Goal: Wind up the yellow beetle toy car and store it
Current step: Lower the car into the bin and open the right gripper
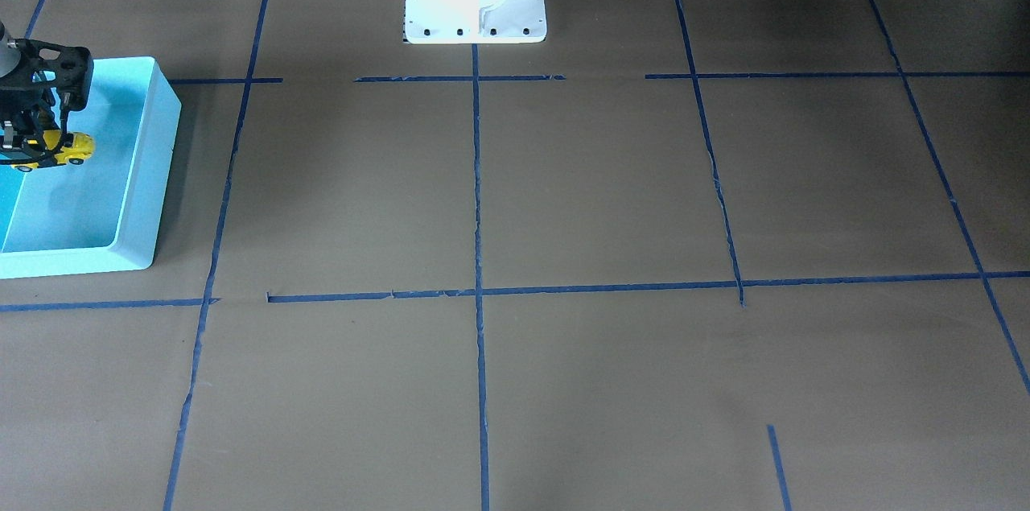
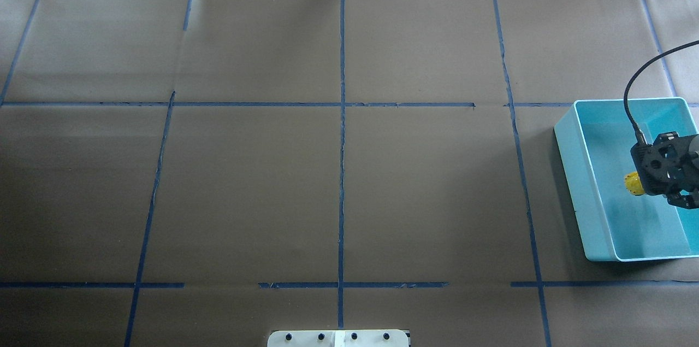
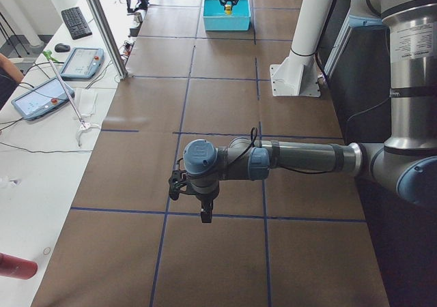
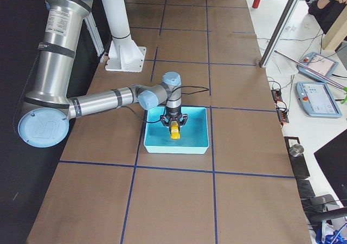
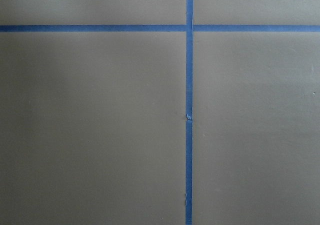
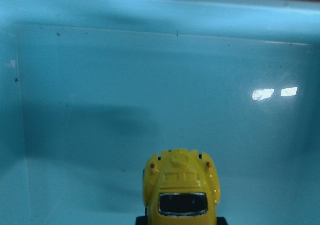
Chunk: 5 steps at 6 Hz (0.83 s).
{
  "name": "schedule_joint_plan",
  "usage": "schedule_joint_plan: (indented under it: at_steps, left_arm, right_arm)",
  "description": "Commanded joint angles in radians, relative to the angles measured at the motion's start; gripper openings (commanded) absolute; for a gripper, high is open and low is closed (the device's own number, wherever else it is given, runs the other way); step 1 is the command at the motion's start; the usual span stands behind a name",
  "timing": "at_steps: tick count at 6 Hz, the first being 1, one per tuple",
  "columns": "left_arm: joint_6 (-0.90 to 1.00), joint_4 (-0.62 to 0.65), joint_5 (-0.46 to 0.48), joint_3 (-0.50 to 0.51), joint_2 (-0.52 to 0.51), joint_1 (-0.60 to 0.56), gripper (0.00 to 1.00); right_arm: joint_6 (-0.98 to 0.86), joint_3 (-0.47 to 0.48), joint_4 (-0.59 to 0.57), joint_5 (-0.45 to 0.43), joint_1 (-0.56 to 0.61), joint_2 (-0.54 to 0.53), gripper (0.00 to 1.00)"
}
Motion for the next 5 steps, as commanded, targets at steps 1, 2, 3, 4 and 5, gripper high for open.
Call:
schedule_joint_plan:
  at_steps: [1,2,3,4,5]
  left_arm:
    - [0.000,-0.001,0.000,0.000,0.000,0.000,1.00]
    - [0.000,-0.001,0.000,0.000,0.000,0.000,1.00]
    - [0.000,-0.001,0.000,0.000,0.000,0.000,1.00]
    - [0.000,0.001,0.000,0.000,0.000,0.000,1.00]
    - [0.000,-0.001,0.000,0.000,0.002,0.000,1.00]
  right_arm:
    - [0.003,-0.040,0.002,0.013,-0.002,0.013,0.33]
    - [0.003,-0.049,0.004,0.031,-0.004,0.016,0.33]
    - [0.005,-0.073,0.004,0.039,-0.004,0.041,0.36]
    - [0.003,-0.090,0.004,0.060,-0.004,0.058,0.41]
    - [0.003,-0.097,0.004,0.063,-0.005,0.059,0.50]
